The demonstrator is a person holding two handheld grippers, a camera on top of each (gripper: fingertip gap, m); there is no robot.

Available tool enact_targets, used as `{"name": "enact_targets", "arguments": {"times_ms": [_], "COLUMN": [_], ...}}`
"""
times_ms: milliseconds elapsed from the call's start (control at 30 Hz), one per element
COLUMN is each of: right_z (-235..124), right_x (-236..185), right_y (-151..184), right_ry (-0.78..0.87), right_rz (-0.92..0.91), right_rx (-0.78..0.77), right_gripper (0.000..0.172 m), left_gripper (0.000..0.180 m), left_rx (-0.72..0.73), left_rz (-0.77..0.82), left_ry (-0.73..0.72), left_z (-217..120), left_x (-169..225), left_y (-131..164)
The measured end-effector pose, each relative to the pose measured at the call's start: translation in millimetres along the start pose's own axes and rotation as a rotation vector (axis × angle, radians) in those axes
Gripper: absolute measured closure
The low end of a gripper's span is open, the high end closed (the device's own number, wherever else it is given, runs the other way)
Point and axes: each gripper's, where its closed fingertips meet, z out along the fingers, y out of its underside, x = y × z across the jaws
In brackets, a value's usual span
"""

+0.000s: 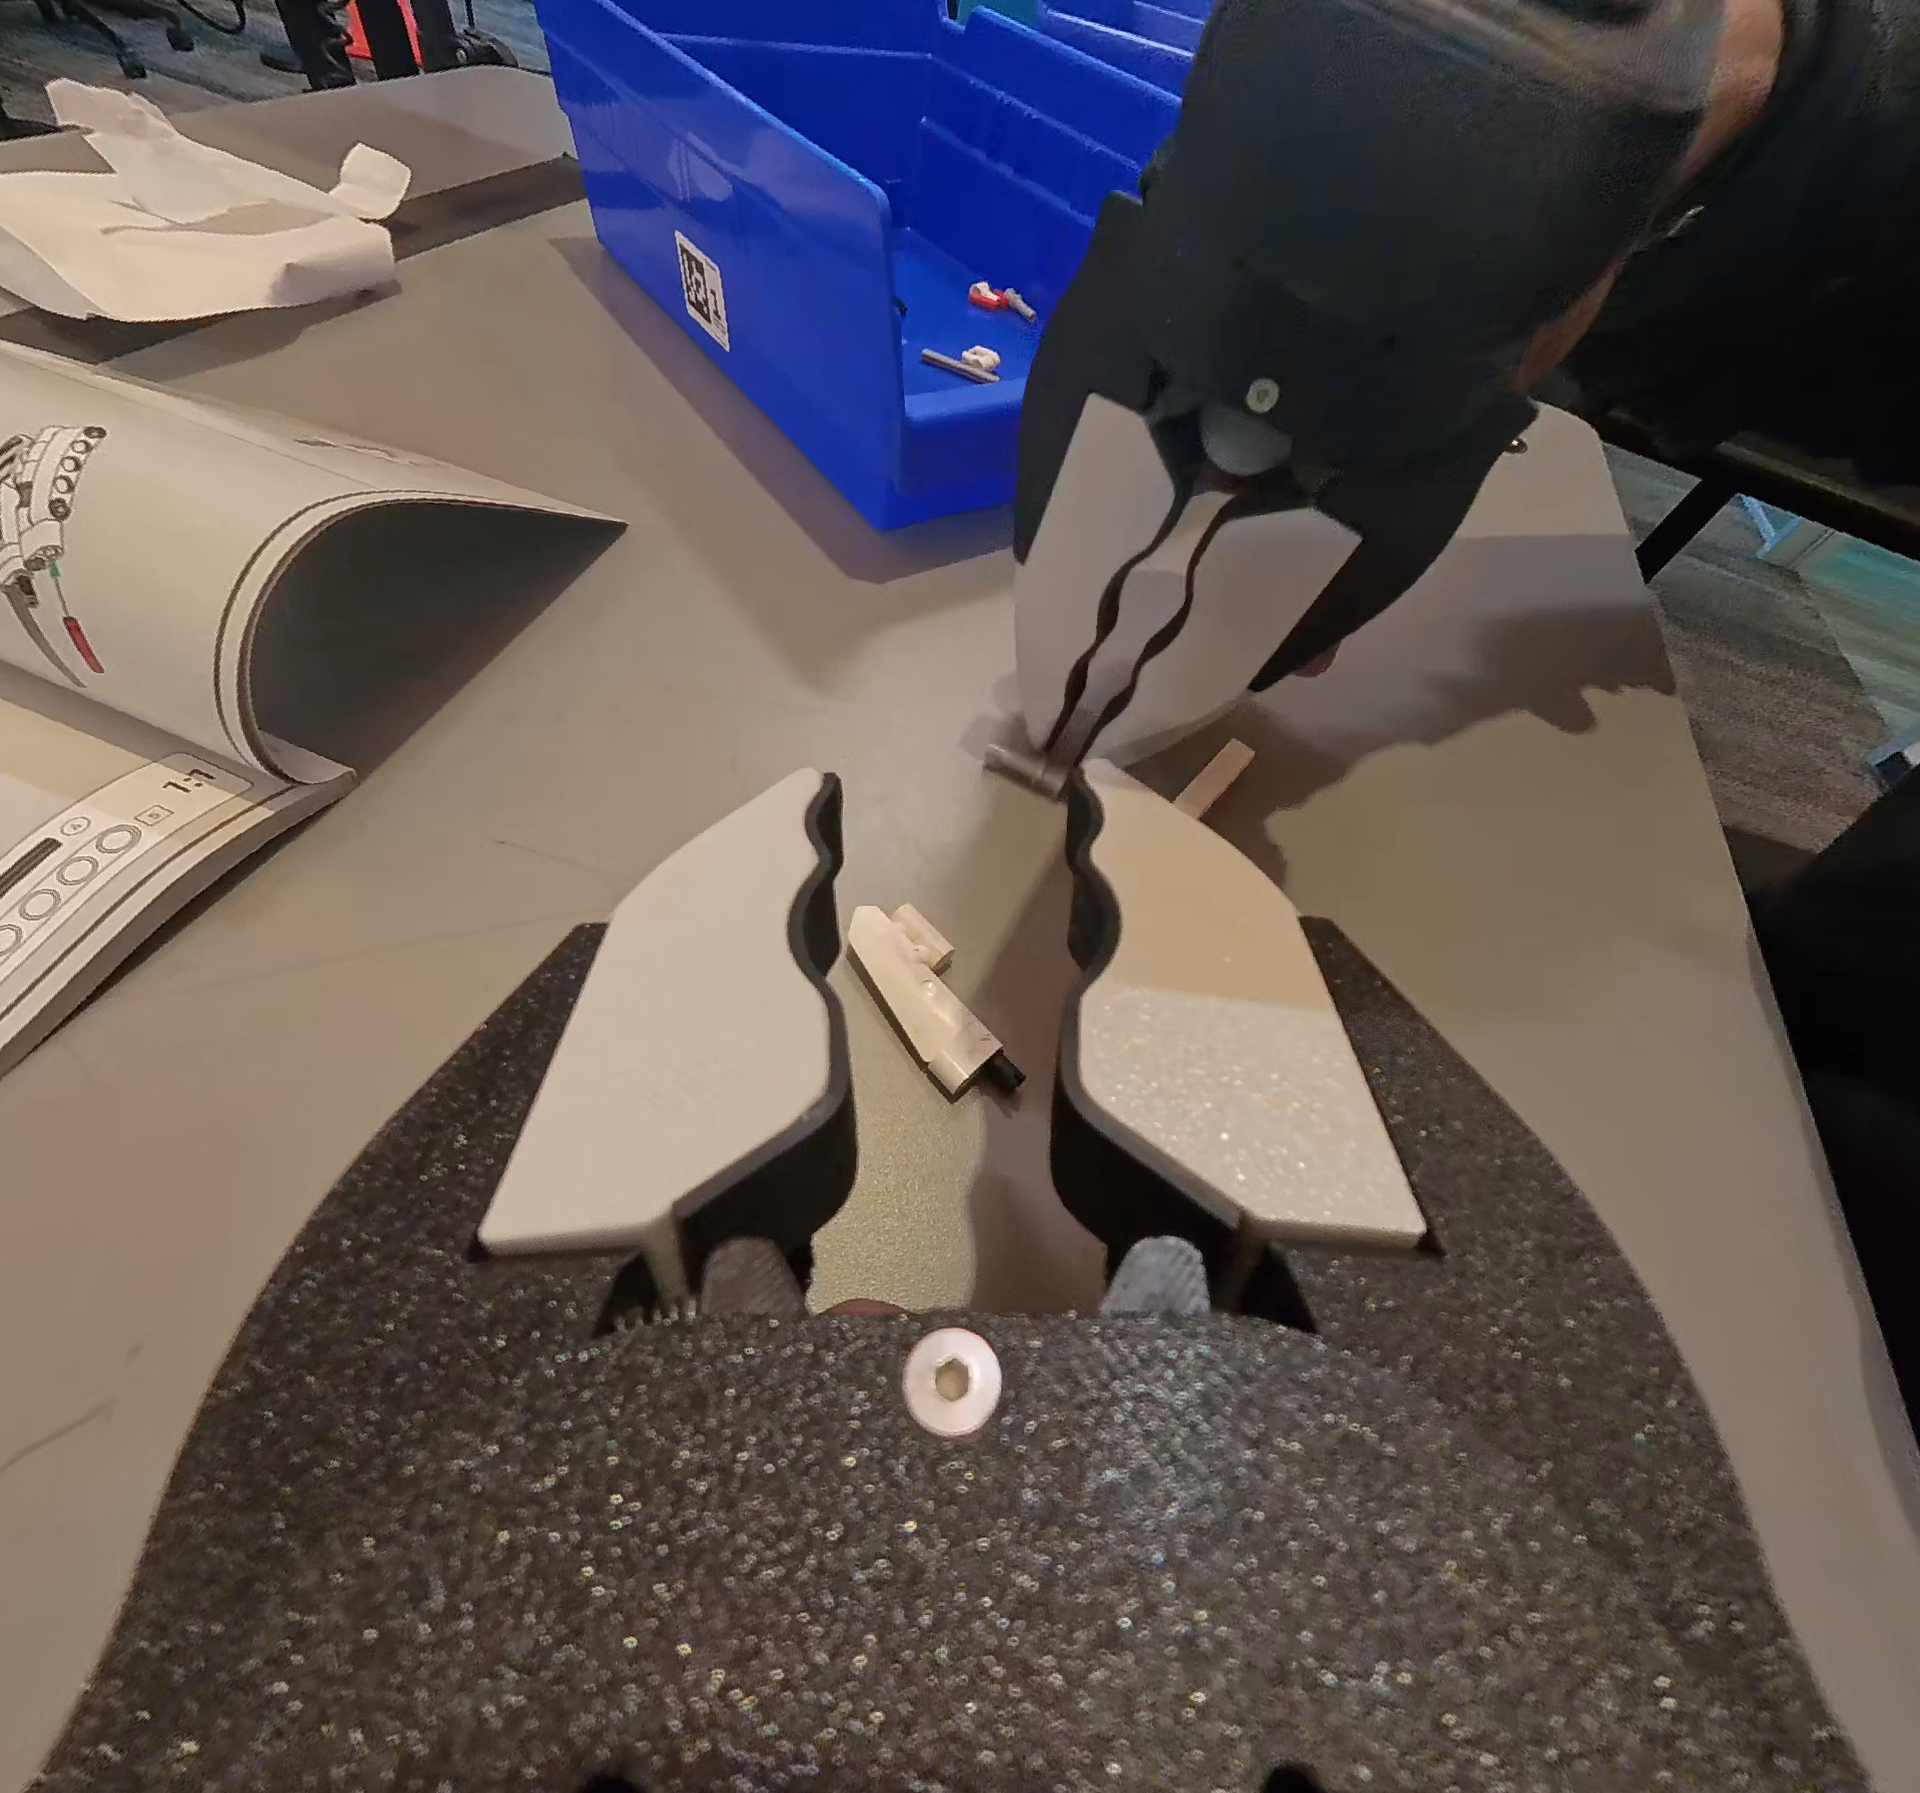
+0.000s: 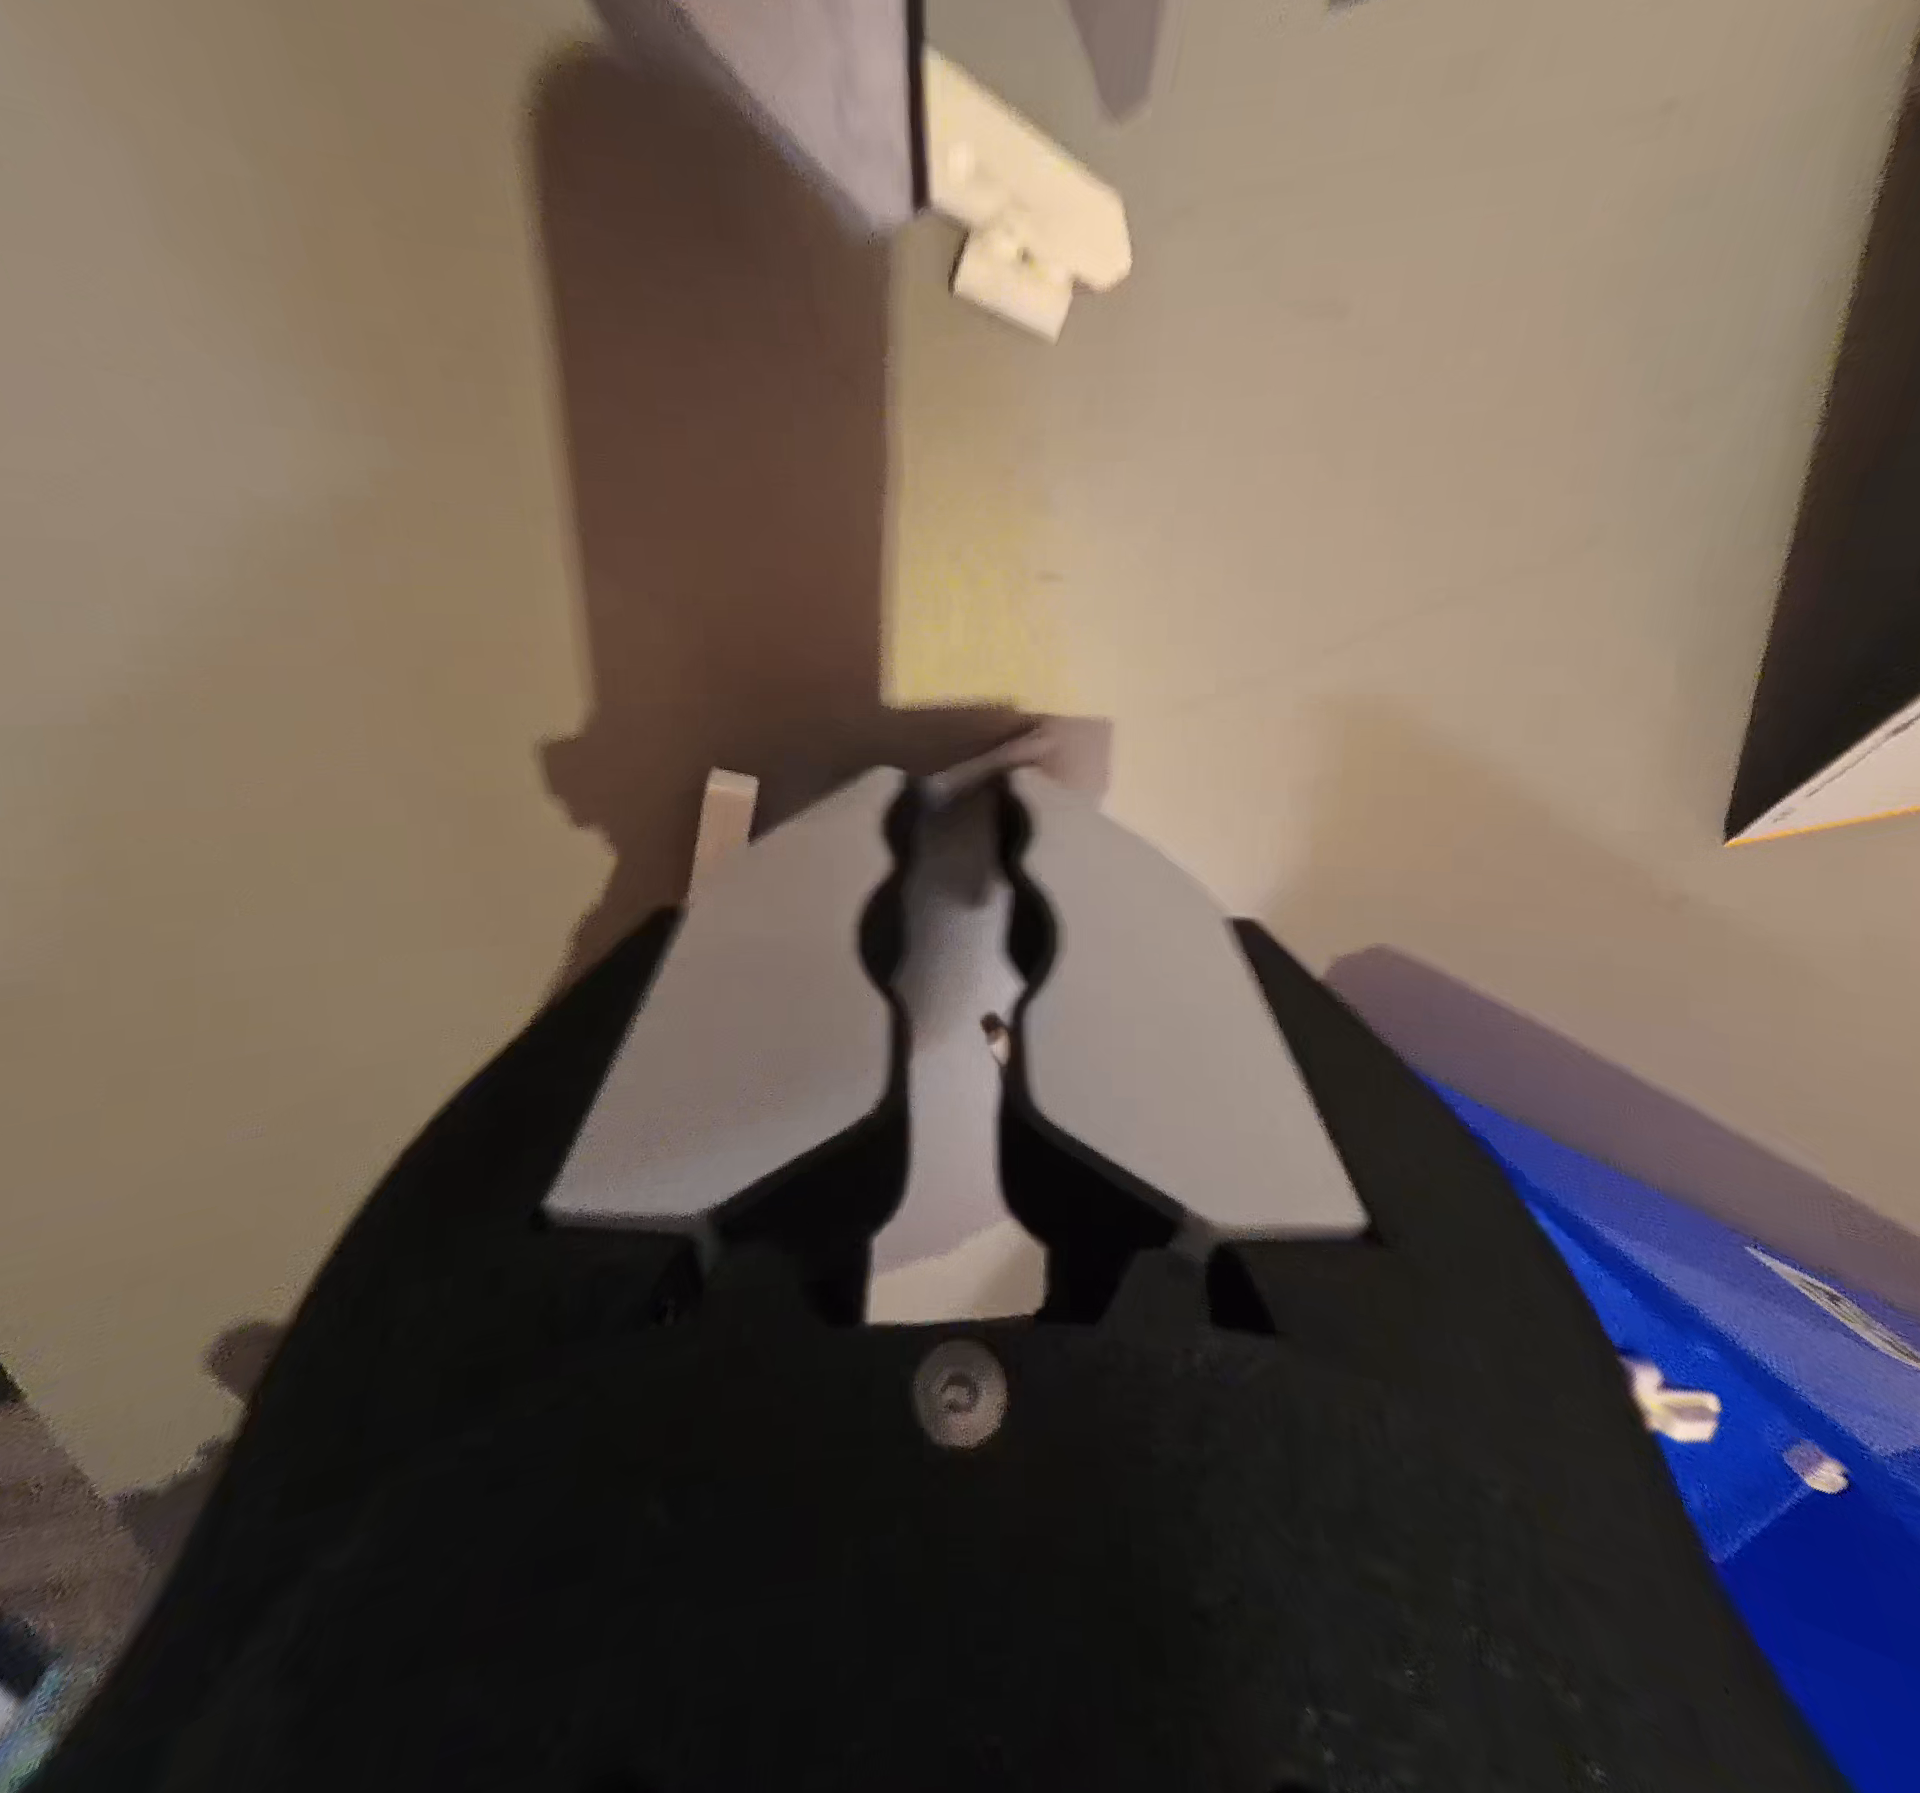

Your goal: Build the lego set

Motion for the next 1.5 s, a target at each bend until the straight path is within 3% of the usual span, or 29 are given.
{"name": "enact_targets", "arguments": {"times_ms": [100,1200,1500], "right_z": [2,1,-43], "right_x": [-2,2,6], "right_y": [0,1,13], "right_ry": [-0.009,0.0,0.099], "right_rz": [0.007,0.032,0.218], "right_rx": [0.001,0.046,0.288], "right_gripper": [0.168,0.162,0.163], "left_gripper": [0.139,0.139,0.139], "left_rx": [0.0,0.0,0.012], "left_rz": [-0.001,-0.005,0.005], "left_ry": [0.001,0.003,0.001], "left_z": [0,0,-1], "left_x": [0,0,0], "left_y": [0,0,-1]}}
